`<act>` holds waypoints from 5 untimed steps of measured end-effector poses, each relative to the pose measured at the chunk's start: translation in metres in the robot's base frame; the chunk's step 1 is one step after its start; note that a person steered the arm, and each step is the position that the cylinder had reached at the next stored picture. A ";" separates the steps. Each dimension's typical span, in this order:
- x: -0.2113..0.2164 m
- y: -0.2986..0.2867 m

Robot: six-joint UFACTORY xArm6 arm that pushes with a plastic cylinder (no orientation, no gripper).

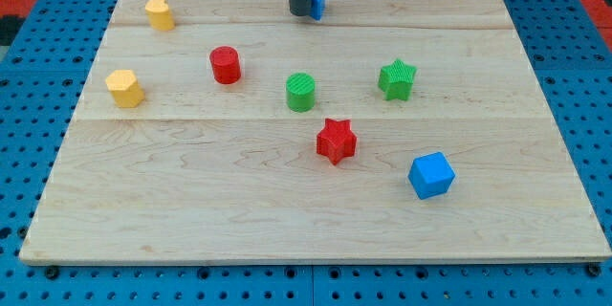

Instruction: Place the blue triangle at the top center of the board

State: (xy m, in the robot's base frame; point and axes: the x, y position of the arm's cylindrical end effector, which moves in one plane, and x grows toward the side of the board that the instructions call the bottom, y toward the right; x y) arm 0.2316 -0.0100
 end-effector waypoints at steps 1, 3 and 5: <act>-0.028 0.000; -0.035 -0.007; -0.011 -0.025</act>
State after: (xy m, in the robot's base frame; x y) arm 0.2205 -0.0347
